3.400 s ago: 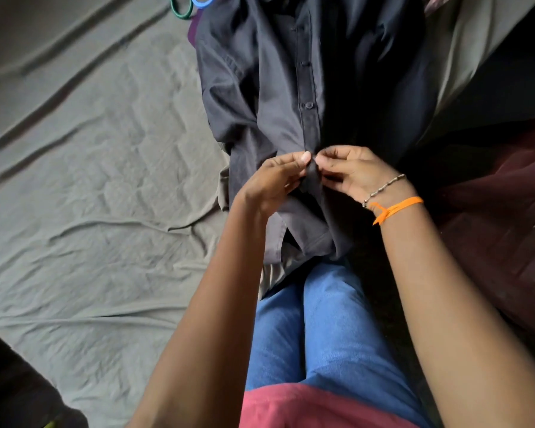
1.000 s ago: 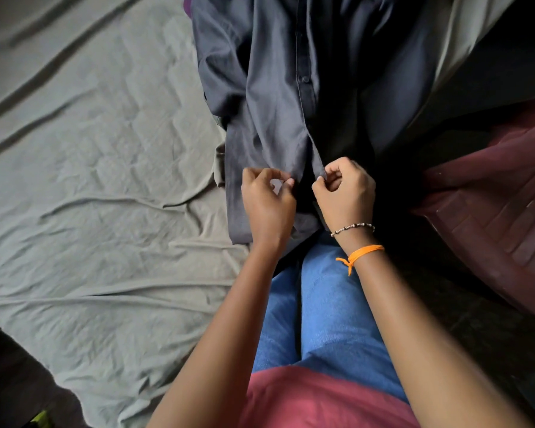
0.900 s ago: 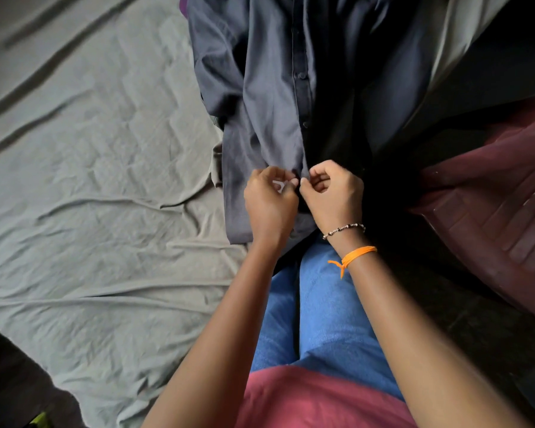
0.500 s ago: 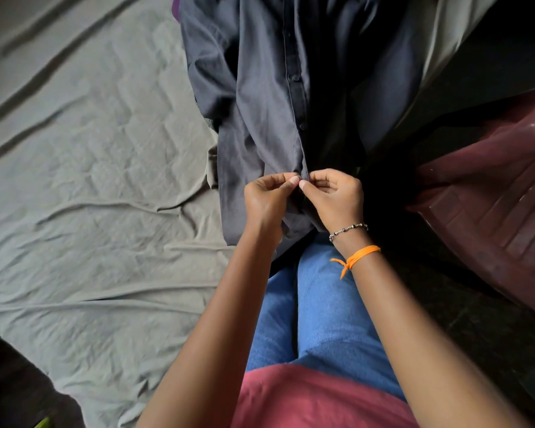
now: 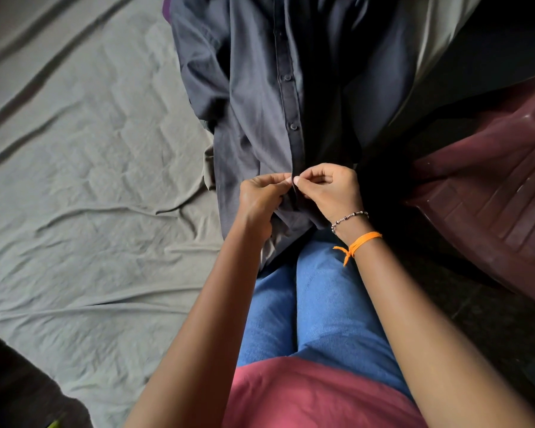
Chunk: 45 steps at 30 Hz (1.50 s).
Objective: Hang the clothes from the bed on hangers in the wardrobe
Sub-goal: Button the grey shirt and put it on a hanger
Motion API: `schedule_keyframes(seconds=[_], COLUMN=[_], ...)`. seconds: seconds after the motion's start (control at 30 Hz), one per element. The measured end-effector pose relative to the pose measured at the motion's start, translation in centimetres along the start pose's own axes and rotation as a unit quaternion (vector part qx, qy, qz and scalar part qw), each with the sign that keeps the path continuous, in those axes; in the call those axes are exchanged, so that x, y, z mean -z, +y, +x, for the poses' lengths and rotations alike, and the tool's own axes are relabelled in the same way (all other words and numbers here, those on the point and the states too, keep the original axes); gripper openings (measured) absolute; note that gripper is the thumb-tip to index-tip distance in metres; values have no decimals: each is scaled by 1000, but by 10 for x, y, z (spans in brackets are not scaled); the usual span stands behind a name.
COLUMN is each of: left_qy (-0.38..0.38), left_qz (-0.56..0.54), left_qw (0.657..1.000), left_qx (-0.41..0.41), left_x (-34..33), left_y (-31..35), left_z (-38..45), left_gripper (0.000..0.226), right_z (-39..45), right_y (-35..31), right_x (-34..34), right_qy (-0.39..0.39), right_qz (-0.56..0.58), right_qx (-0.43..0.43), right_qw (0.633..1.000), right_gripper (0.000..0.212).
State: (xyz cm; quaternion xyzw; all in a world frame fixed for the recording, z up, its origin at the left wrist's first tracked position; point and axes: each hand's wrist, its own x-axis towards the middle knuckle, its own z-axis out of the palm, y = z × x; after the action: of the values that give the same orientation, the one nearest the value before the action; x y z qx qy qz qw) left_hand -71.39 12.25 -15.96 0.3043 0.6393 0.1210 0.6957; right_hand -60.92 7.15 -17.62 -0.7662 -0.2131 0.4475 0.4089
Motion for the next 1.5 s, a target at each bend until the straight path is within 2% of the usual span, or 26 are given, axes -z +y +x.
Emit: schedule_keyframes(seconds=[0.13, 0.3, 0.4, 0.57, 0.63, 0.73, 0.8, 0.83, 0.87, 0.93, 1.0, 1.1, 1.17, 1.27, 1.33, 1.4, 1.5], left_qy=[7, 10, 12, -46, -97, -221, -225, -202, -168, -80, -16, 20, 11, 1, 9, 21, 20], left_qz=[-48, -24, -6, 48, 69, 61, 30, 19, 36, 166, 262, 224, 208, 177, 137, 119, 83], left_qw=[998, 999, 1000, 997, 991, 971, 970, 976, 982, 978, 959, 959, 954, 954, 959, 964, 979], left_qx=[30, 24, 7, -42, -56, -74, -82, -81, -83, -93, -106, -175, -215, -242, -247, -237, -183], left_x=[2, 3, 2, 3, 8, 16, 14, 13, 12, 14, 15, 7, 1, -3, -4, -5, -3], left_y=[-2, -4, -6, -10, -9, -3, -4, -7, -15, -37, -54, -52, -41, -25, -15, -8, -2], left_z=[1, 7, 13, 18, 21, 23, 22, 23, 23, 25, 26, 24, 24, 23, 19, 14, 2], left_gripper=[12, 14, 17, 19, 21, 23, 17, 10, 13, 40, 47, 15, 15, 16, 19, 25, 13], right_z=[1, 0, 2, 0, 1, 10, 18, 22, 24, 26, 23, 17, 12, -3, -13, -15, -5], right_y=[-2, 1, 3, 4, 0, -6, -8, -8, -8, -9, -9, -10, -6, 14, 28, 36, 35], right_x=[-4, -5, -2, -1, 6, 26, 33, 35, 36, 38, 36, 25, 22, 19, 10, 4, 10], right_qy=[3, -4, -7, -21, -80, -221, -253, -249, -236, -224, -225, -130, -51, 12, 22, 47, 83], right_qz=[-48, -64, -50, 12, 84, 194, 214, 223, 233, 262, 279, 301, 277, 128, 1, -47, -50], right_qx=[38, 54, 45, -12, -84, -204, -225, -227, -225, -211, -193, -149, -90, 1, 33, 29, -1], right_qw=[998, 996, 998, 1000, 990, 934, 916, 915, 916, 914, 913, 933, 955, 992, 999, 997, 995], right_gripper=[7, 8, 12, 17, 17, 14, 14, 14, 12, 3, 1, 19, 20, 38, 46, 34, 13])
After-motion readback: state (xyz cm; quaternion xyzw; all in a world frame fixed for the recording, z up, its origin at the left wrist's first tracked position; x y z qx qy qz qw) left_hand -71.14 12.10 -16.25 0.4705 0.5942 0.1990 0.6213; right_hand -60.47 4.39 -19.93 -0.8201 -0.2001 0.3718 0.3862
